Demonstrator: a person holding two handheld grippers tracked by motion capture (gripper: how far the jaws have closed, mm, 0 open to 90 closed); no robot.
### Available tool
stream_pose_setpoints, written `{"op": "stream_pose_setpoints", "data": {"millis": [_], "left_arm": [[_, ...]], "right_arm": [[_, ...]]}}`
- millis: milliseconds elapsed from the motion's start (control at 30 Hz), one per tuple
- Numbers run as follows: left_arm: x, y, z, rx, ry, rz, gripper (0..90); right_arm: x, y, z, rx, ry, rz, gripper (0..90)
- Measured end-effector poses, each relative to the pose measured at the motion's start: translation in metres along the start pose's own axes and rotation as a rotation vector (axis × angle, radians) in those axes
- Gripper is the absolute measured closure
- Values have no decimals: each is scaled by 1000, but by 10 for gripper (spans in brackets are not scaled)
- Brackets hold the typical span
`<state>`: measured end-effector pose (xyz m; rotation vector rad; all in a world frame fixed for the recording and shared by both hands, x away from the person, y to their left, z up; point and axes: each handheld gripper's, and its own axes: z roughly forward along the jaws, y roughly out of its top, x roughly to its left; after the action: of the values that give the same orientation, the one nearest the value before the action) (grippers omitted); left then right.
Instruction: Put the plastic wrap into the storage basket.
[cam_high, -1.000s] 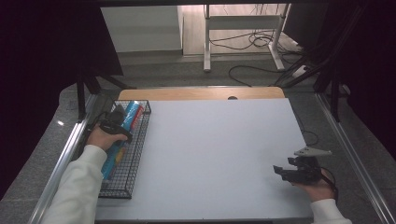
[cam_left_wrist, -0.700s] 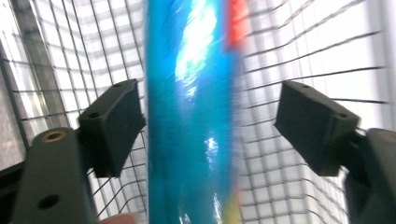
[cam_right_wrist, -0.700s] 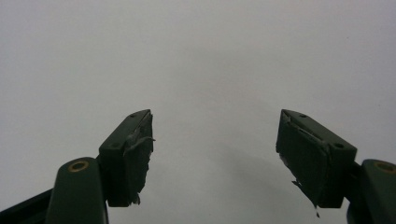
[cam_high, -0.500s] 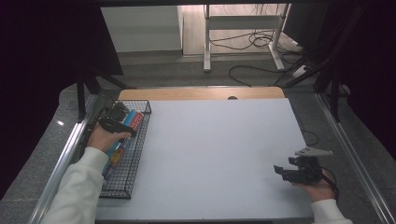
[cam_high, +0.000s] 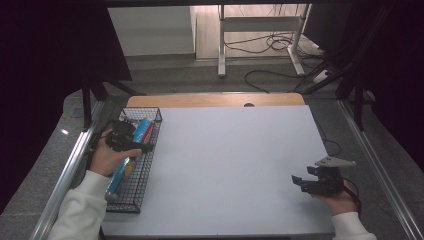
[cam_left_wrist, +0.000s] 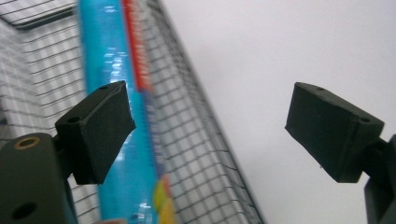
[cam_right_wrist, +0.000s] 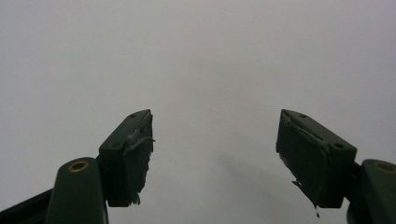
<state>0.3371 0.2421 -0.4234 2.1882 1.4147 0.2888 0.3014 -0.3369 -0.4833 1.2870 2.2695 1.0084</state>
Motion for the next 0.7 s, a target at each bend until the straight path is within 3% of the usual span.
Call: {"op": "stream_pose_setpoints", "data": {"millis": [167,267,300,367,467,500,700], "left_arm": [[-25,-16,1,-53,-52,50,155],[-39,-25,0,-78,-105,87,160],[-50,-30,1,-84,-129,106,160],[-55,-33,2,-89,-142,112,158],[-72,-42,6,-97,-207,143,158],[-83,-48,10,-84,-233,180,158],[-103,-59,23,-54,-242,232,158]], "right_arm": [[4,2,4,-1,20,-17,278],[8,3,6,8,29,-28,278],[10,3,6,12,29,-41,277],[12,4,5,10,33,-41,277],[15,5,5,7,41,-45,277],[19,6,5,-1,48,-57,277],[25,9,5,-16,67,-60,277]]}}
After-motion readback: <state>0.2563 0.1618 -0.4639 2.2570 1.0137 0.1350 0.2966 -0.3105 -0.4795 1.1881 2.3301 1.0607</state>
